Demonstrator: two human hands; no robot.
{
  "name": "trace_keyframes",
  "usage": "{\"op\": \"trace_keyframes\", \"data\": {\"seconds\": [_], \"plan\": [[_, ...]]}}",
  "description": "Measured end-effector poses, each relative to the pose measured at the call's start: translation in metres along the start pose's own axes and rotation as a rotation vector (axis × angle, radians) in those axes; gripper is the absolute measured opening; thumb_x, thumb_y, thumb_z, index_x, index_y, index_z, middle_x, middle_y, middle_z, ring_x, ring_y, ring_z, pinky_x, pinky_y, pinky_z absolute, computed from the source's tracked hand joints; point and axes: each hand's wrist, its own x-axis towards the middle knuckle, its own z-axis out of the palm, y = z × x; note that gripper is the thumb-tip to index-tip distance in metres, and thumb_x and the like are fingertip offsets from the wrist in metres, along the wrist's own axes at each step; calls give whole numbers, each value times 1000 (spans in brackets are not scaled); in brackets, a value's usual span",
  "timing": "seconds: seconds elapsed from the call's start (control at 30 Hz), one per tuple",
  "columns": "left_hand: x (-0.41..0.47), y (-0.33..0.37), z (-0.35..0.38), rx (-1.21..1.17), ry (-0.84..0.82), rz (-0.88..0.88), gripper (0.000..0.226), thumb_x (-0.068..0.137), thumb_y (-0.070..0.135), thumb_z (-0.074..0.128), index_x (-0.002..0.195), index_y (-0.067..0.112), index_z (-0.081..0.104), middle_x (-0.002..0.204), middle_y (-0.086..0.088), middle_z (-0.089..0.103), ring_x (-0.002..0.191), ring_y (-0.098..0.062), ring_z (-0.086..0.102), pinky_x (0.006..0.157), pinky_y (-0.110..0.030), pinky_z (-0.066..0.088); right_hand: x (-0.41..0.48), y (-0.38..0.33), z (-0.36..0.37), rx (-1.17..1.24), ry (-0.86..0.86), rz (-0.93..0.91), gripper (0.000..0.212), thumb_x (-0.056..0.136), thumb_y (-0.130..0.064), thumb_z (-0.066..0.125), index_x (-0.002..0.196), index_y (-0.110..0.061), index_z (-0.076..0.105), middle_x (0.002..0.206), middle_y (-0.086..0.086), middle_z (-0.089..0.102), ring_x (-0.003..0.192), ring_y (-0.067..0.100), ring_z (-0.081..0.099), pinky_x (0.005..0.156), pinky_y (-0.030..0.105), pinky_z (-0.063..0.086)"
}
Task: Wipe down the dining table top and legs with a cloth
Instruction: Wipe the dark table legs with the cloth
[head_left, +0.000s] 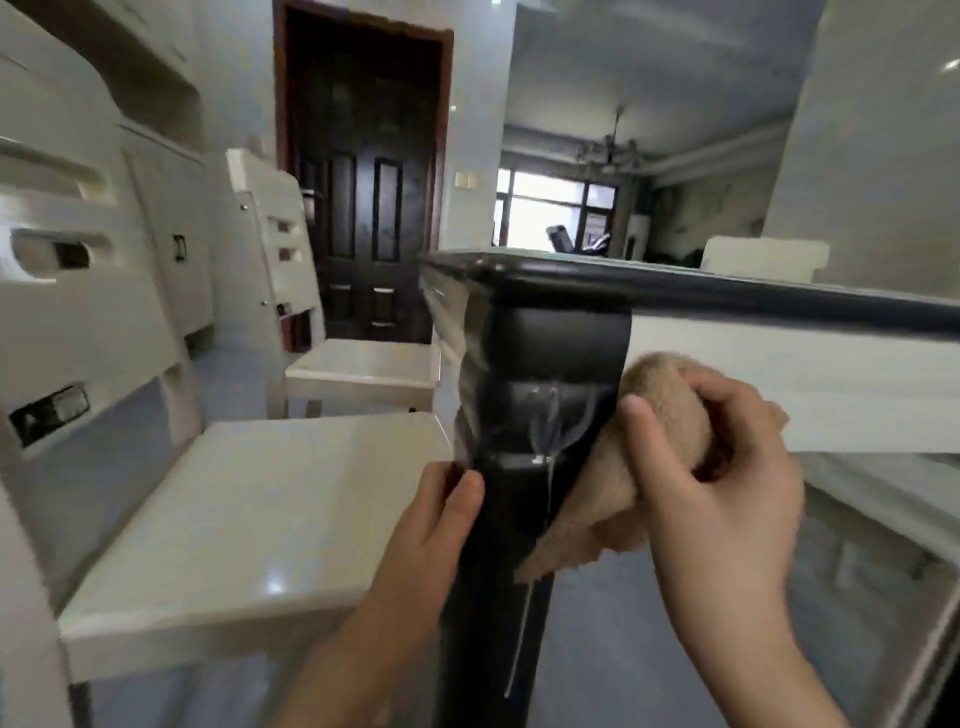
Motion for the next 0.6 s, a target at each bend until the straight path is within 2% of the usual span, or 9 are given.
{"op": "trace_keyframes", "data": {"seconds": [0.07,0.13,0.23,0.3,0.37,0.43,0.5,0.57,0.6], "plan": [[0,-6,0,22,2,47,57,75,76,43,88,23,57,88,0,68,90,-18,64,87,-46,50,2,6,9,44,57,-90,12,82,-19,74,92,-25,69,89,-13,69,92,0,62,88,24,49],[0,-5,-1,-6,-16,36,59,74,81,44,90,26,60,90,6,69,90,-10,65,81,-35,49,2,8,21,46,140,-173,10,83,-21,74,91,-26,70,89,-14,68,91,2,59,87,17,44],[-3,1,0,-25,-41,8,59,76,76,42,97,25,59,94,10,69,91,-3,65,79,-26,46,-6,15,43,-108,271,-259,24,86,-31,68,109,-24,67,111,-7,60,108,13,50,94,8,29],[-4,2,0,-47,-35,-13,56,80,74,41,99,23,58,95,9,69,91,-4,65,81,-27,48,-25,27,54,-208,236,-311,43,88,-34,61,128,-19,59,134,-1,51,124,13,40,106,14,23],[-4,2,1,-79,-27,-19,51,82,71,43,98,24,57,94,9,69,91,-3,64,84,-29,49,-51,45,57,-253,163,-347,49,90,-36,55,137,-21,51,143,-3,43,130,9,31,111,19,20],[-4,-1,2,-115,-18,-18,47,82,69,47,95,25,56,93,8,69,92,-6,65,88,-33,50,-73,67,55,-254,130,-361,48,90,-36,52,137,-25,50,141,-7,42,130,1,28,112,24,20],[-5,-4,5,-154,-17,-21,47,76,68,50,92,24,54,92,6,68,94,-10,65,91,-39,50,-81,83,47,-243,105,-413,46,90,-31,52,136,-26,50,137,-18,40,130,-2,29,109,36,27],[-3,-7,6,-192,-25,-13,44,75,65,50,90,24,51,91,4,67,92,-11,65,91,-41,51,-69,82,37,-234,41,-497,45,92,-27,53,136,-30,51,135,-26,40,128,7,38,106,36,30],[-2,-8,7,-197,-34,-12,42,76,64,50,89,24,50,91,4,67,91,-11,65,90,-41,51,-55,74,33,-237,17,-542,43,92,-24,53,135,-30,53,133,-22,44,124,13,43,106,33,31]]}}
